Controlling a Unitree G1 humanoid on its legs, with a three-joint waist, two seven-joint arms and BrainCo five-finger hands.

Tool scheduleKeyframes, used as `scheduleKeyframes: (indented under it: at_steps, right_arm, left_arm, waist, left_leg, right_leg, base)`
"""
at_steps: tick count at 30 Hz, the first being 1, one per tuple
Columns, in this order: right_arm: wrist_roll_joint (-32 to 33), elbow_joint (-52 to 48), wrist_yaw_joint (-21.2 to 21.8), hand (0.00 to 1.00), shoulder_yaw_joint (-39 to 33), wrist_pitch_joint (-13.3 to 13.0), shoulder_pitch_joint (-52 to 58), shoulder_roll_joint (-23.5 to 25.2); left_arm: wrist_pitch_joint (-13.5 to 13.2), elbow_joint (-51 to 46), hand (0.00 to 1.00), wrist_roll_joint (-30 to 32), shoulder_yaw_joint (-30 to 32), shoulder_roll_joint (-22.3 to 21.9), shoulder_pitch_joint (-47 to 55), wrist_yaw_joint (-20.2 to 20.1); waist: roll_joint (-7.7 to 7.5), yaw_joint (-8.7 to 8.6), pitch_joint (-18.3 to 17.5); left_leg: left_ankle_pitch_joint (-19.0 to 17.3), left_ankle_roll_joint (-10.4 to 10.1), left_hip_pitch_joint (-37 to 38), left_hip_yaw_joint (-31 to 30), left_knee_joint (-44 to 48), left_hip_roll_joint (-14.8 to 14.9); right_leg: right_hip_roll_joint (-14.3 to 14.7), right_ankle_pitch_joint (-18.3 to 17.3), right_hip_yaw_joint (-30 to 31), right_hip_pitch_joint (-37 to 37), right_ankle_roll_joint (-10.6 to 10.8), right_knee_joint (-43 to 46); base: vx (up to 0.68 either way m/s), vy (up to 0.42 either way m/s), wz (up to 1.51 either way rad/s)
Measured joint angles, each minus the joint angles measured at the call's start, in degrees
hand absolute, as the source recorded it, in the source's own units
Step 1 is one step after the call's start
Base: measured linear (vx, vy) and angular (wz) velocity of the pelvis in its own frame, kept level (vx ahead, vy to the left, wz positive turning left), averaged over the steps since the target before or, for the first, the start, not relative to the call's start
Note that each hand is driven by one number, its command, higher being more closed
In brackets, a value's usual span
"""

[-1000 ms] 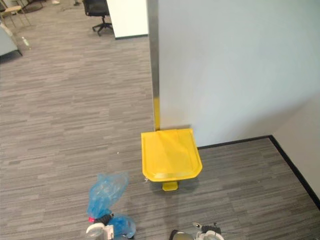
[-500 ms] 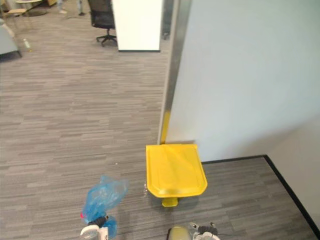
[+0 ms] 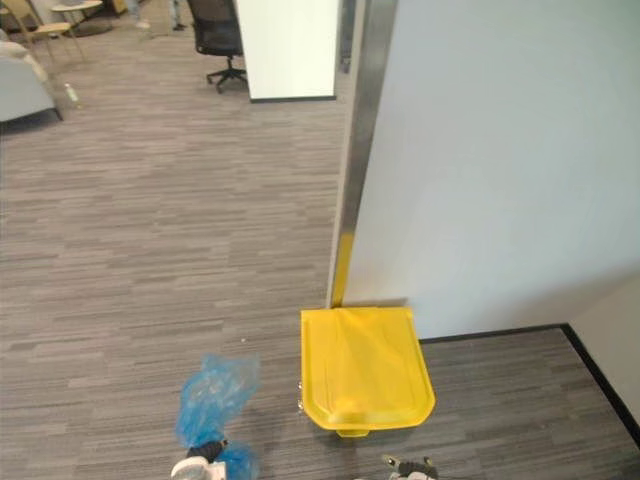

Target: Gather rubbish on tea table into small bin, then transfer packed bag to large trash can.

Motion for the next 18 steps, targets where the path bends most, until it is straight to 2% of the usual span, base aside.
scheduleKeyframes:
  at_steps: [2, 6, 11, 18]
  right_arm:
    - [-0.01, 0.39, 0.00, 0.00, -0.02, 0.00, 0.09, -0.07]
    - [0.02, 0.91, 0.05, 0.00, -0.09, -0.07, -0.13, -0.08]
    - [0.01, 0.89, 0.05, 0.00, -0.04, -0.09, -0.20, -0.03]
    - [0.02, -0.07, -0.05, 0.00, 0.39, -0.07, -0.50, -0.09]
  left_arm:
    - [0.00, 0.71, 1.00, 0.37, -0.93, 0.48, -0.33, -0.01]
    - [0.01, 0.84, 1.00, 1.01, -0.91, 1.01, -0.19, 0.01]
    - [0.03, 0.85, 1.00, 1.07, -0.85, 1.07, 0.63, 0.03]
    - [0.01, 0.67, 1.00, 1.10, -0.37, 0.67, 0.52, 0.02]
  waist:
    - [-0.30, -0.12, -0.35]
    - [-0.57, -0.12, -0.19]
    - [-0.81, -0.09, 0.04]
    - [0.15, -0.07, 1.08]
  left_leg:
    - [0.00, 0.00, -0.10, 0.17, 0.70, -1.09]
    - [-0.01, 0.01, -0.03, 1.78, 1.35, -2.18]
    - [-0.02, 0.04, 0.03, 3.20, 1.51, -2.79]
    - [-0.03, 0.04, 0.80, 5.03, 1.50, -2.61]
  right_leg:
    - [-0.99, 0.68, 1.41, -0.02, 0.75, -0.70]
    - [-1.53, 3.17, 3.10, -0.21, 0.78, -2.02]
    - [-1.89, 3.45, 4.69, -0.80, 0.78, -1.95]
    - [-1.57, 3.44, 5.71, -1.10, 0.79, -1.37]
  base:
    - [0.03, 0.080, -0.27]
    - [-0.01, 0.076, -0.26]
    - [-0.02, 0.020, -0.15]
    - [-0.03, -0.039, -0.13]
